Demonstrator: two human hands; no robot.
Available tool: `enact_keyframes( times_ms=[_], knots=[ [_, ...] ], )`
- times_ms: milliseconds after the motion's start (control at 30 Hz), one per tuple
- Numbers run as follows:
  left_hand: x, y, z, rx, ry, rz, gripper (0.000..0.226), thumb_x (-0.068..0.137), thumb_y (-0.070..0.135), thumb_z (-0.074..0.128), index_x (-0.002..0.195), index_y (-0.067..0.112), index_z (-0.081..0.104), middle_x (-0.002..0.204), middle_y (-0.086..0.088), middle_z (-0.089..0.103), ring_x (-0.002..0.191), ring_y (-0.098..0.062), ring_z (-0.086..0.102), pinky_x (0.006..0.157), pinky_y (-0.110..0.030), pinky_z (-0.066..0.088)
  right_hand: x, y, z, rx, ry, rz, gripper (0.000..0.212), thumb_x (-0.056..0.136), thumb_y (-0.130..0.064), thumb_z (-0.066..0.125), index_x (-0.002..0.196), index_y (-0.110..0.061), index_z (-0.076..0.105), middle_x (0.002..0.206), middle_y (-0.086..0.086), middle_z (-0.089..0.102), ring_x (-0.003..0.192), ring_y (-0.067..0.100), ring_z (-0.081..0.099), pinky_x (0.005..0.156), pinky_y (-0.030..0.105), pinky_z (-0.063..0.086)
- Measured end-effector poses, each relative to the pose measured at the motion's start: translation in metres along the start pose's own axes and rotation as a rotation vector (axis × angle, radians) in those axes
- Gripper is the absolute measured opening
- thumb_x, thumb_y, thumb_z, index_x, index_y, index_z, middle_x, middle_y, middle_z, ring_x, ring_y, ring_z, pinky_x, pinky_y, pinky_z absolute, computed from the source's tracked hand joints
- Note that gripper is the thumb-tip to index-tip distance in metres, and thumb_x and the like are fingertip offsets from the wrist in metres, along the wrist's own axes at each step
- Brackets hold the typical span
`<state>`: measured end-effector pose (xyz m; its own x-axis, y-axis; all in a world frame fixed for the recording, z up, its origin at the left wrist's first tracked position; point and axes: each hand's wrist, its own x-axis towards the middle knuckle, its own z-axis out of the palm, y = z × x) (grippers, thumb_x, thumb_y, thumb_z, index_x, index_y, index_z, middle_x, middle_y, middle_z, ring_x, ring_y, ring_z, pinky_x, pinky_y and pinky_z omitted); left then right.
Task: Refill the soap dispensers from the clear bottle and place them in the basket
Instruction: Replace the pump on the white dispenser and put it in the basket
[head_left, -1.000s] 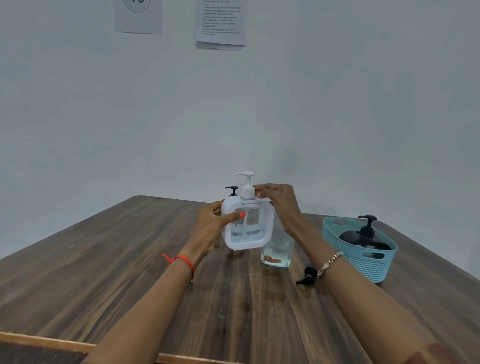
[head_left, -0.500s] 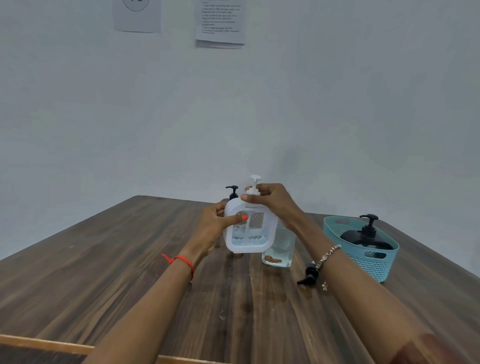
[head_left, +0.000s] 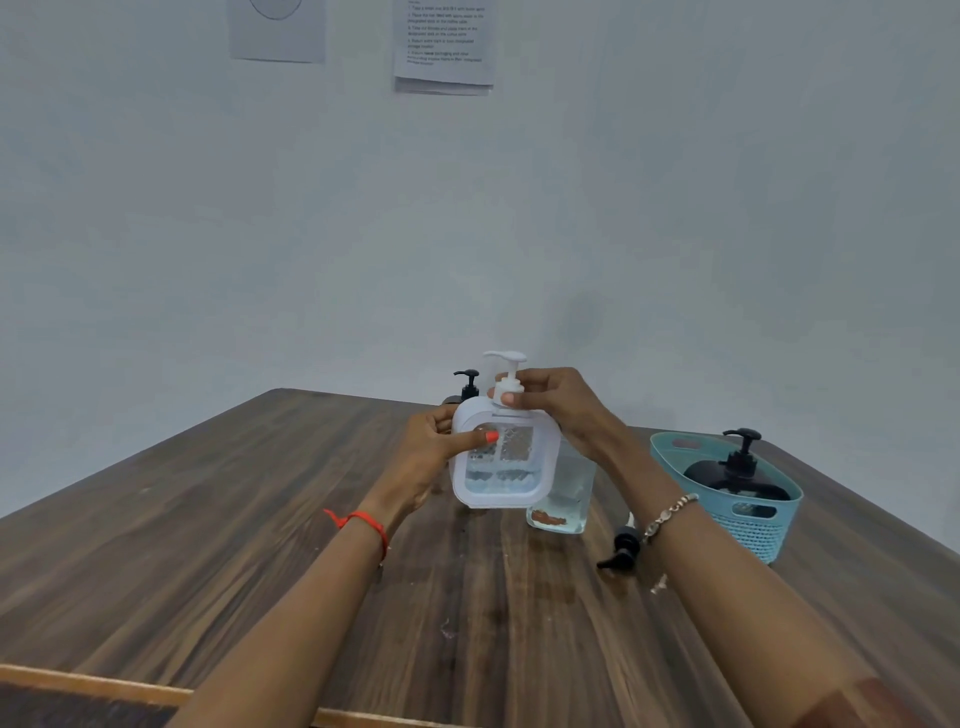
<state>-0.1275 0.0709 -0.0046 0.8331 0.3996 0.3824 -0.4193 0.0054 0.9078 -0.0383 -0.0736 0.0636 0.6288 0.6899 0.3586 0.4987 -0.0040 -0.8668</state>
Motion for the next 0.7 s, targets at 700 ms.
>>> enact_keyframes(
  times_ms=[700],
  knots=[
    [-0.004,-0.003,-0.002,-0.001,-0.010,-0.019,0.029,0.069,-0.001,0.075,0.095,0.010,0.068,0.084,-0.003,0.075,0.076,-0.018,0.072,0.063,-0.028,0.058,0.002,0.002,0.004,-0.008,-0.016,-0.021,0.029,0.078,-0.005,0.069,0.106,0.000,0.068,0.107,0.004,0.069,0.089,0.011,0.066,0.081,0.019,0.052]
  ],
)
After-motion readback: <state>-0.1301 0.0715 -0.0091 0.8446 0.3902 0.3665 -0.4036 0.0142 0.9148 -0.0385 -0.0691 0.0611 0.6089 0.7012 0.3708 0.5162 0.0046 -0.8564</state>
